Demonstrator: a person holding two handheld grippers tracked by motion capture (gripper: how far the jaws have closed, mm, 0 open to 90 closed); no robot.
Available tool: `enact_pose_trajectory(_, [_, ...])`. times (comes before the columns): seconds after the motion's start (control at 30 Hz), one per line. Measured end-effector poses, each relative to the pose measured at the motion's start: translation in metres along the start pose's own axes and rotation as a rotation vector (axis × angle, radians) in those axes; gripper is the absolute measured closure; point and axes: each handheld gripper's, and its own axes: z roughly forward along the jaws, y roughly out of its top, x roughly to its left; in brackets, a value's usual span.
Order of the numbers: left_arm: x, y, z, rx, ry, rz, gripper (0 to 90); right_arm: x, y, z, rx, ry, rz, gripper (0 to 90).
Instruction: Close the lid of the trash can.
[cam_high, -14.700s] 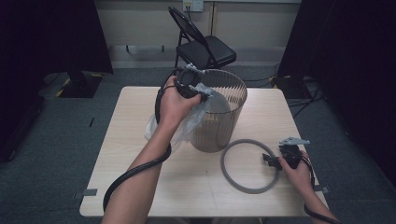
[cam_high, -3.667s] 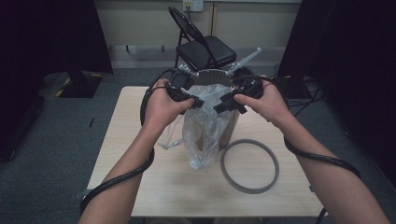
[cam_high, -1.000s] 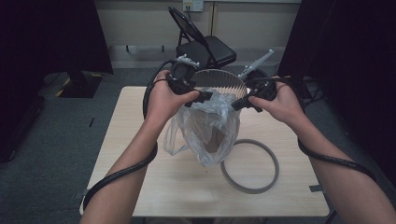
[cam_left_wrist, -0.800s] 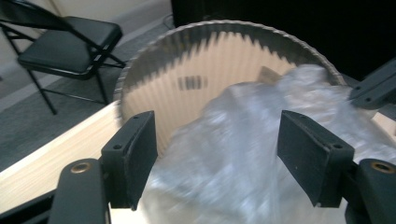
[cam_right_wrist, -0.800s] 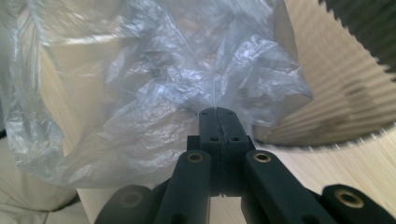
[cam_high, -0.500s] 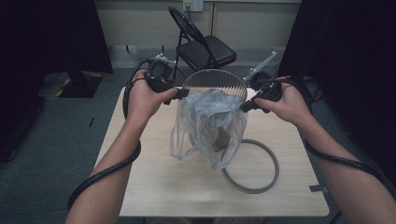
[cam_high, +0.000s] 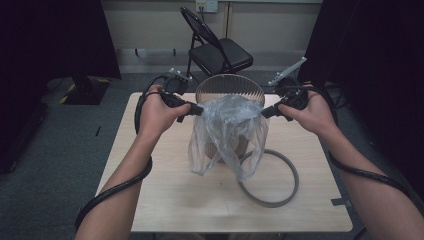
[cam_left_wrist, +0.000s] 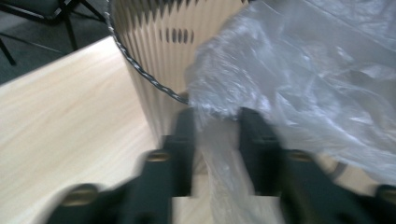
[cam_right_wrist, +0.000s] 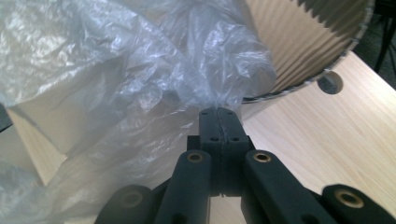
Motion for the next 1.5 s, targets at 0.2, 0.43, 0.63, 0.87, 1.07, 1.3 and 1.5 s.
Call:
enact_pose_trajectory(0.2, [0.006, 0.0, -0.004, 0.002, 0.061, -0.005, 90.0, -0.014, -0.011, 0.001, -0.045, -0.017, 0.05, 90.0])
enact_pose_trajectory(0.43, [0.021, 0.005, -0.002, -0.038, 0.126, -0.009, 90.0, -0.032, -0.022, 0.005, -0.105, -0.066, 0.102, 90.0])
enact_pose_trajectory(0.63, [0.035, 0.009, 0.01, -0.067, 0.134, -0.03, 90.0, -0.049, -0.023, 0.014, -0.148, -0.095, 0.157, 90.0])
enact_pose_trajectory(0.87, [0.051, 0.011, 0.03, -0.063, 0.139, -0.063, 90.0, -0.067, -0.018, 0.034, -0.195, -0.09, 0.198, 90.0])
enact_pose_trajectory(1.07, [0.056, 0.016, 0.043, -0.055, 0.104, -0.047, 90.0, -0.075, -0.011, 0.055, -0.251, -0.017, 0.25, 90.0])
enact_pose_trajectory(1.3, [0.053, 0.003, 0.024, -0.014, 0.122, 0.032, 90.0, -0.068, -0.008, 0.061, -0.264, 0.044, 0.228, 90.0])
enact_pose_trajectory(1.5, [0.048, -0.019, -0.002, 0.011, 0.101, 0.041, 90.0, -0.04, -0.006, 0.057, -0.212, 0.105, 0.149, 90.0])
